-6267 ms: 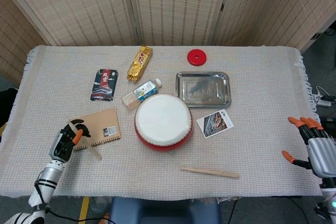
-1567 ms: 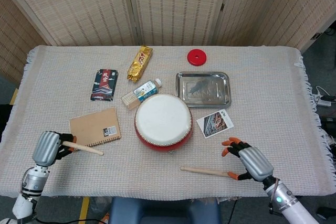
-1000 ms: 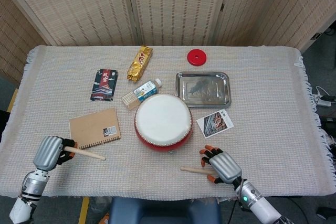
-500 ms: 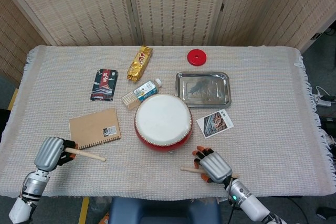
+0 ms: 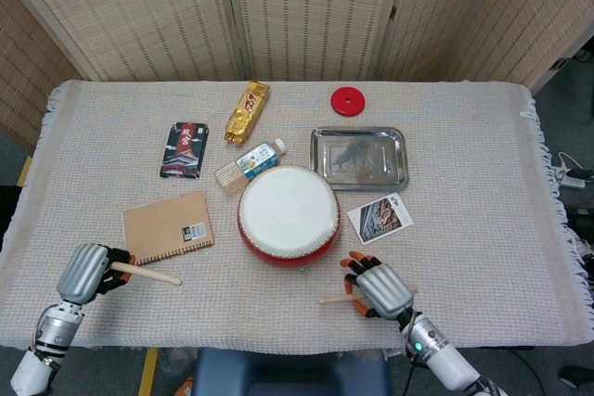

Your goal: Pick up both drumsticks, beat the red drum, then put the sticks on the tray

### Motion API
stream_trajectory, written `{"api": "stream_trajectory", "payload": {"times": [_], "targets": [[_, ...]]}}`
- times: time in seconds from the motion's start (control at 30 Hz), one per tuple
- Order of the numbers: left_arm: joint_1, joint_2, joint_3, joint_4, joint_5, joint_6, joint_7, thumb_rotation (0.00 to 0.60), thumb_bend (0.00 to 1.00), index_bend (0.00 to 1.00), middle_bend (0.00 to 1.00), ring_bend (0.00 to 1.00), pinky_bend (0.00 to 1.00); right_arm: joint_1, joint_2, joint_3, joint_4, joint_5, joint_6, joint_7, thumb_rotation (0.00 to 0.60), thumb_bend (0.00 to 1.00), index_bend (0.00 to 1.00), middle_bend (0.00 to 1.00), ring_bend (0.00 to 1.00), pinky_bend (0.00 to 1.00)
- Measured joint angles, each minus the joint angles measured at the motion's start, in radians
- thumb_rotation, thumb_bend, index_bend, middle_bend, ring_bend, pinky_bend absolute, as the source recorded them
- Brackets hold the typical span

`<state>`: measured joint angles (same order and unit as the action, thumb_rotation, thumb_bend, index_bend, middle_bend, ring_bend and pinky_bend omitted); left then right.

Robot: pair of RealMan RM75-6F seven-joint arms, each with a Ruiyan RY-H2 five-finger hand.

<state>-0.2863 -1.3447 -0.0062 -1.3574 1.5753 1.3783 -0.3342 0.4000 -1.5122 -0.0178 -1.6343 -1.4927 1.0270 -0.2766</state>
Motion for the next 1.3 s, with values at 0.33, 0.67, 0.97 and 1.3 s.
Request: {"api": "stream_trajectory", "payload": {"times": [0.33, 0.67, 0.97, 1.3], "targets": [[0.002, 0.008, -0.002, -0.014, 0.007, 0.011, 0.011, 0.6, 0.63, 0.99, 1.0, 1.0, 1.0, 0.004, 0.119, 0.045, -0.037, -0.04, 0.056, 0.691, 0.6, 0.36, 0.61, 0.24, 0.07, 0.24], [-0.007, 0.015, -0.001, -0.036, 0.011, -0.005, 0.034, 0.6, 0.62, 0.98, 1.0, 1.0, 1.0, 0.057, 0.161, 0.025, 0.16, -0.163, 0.099, 1.631, 0.6, 0.36, 0.55, 0.27, 0.14, 0.24], [-0.011, 0.015, 0.005, -0.044, 0.013, -0.017, 0.04, 0.6, 0.61, 0.98, 1.0, 1.0, 1.0, 0.143, 0.077, -0.037, 0.527, -0.253, 0.139, 2.108, 0.6, 0.36, 0.52, 0.29, 0.19, 0.3], [-0.014, 0.017, 0.012, -0.057, 0.023, -0.019, 0.048, 0.6, 0.61, 0.98, 1.0, 1.0, 1.0, 0.164, -0.014, -0.09, 0.753, -0.279, 0.232, 2.298, 0.576, 0.36, 0.35, 0.31, 0.22, 0.33]]}}
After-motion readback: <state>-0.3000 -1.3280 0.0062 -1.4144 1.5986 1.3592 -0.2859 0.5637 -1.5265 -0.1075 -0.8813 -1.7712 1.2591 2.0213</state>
